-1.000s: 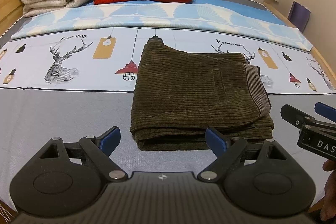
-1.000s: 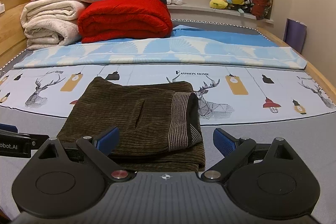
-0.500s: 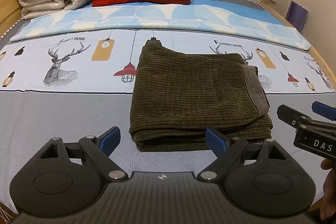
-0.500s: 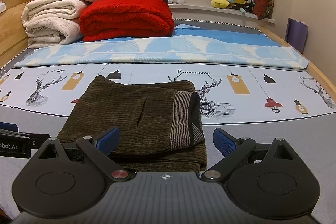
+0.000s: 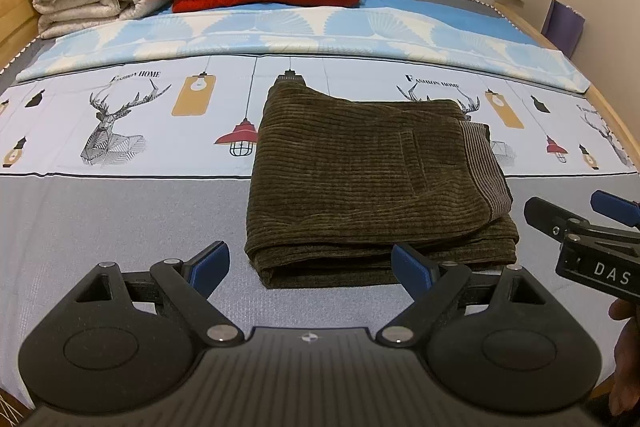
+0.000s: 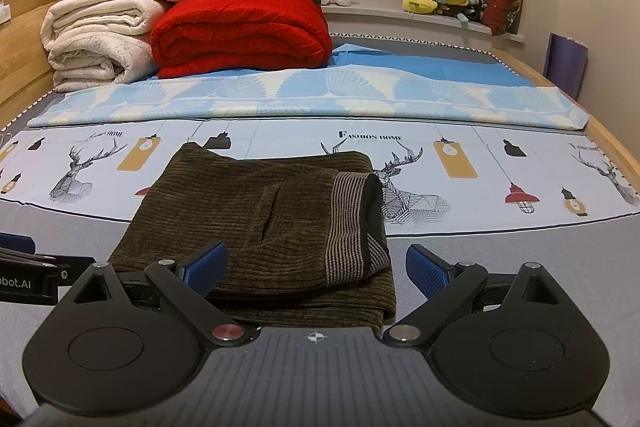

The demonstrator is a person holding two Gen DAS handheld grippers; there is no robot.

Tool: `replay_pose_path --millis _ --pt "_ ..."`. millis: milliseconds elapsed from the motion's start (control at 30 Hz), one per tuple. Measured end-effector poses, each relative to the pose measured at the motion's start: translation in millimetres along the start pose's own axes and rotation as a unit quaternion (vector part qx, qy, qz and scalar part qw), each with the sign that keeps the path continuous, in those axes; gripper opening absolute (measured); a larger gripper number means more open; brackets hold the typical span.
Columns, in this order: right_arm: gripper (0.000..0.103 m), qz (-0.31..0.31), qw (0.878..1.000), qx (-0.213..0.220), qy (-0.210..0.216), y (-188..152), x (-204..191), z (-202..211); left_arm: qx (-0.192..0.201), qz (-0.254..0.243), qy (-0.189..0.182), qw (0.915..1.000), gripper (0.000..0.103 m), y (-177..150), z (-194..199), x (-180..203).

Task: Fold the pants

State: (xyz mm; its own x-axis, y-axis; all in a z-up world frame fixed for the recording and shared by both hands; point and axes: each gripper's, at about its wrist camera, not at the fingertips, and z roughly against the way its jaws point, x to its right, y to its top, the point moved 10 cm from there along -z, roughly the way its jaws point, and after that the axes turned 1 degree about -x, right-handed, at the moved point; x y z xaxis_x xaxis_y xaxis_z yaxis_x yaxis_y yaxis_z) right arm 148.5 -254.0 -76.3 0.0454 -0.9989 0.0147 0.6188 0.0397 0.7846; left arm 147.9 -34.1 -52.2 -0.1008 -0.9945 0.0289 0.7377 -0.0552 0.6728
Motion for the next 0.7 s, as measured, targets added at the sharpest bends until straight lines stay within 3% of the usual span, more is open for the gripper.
replay_pose_path --millis 700 --pt "0.096 0.008 1.000 0.002 0.006 1.7 -3.0 1.7 0.000 -0.009 -0.006 0.9999 0.091 -0.5 -0.1 2.8"
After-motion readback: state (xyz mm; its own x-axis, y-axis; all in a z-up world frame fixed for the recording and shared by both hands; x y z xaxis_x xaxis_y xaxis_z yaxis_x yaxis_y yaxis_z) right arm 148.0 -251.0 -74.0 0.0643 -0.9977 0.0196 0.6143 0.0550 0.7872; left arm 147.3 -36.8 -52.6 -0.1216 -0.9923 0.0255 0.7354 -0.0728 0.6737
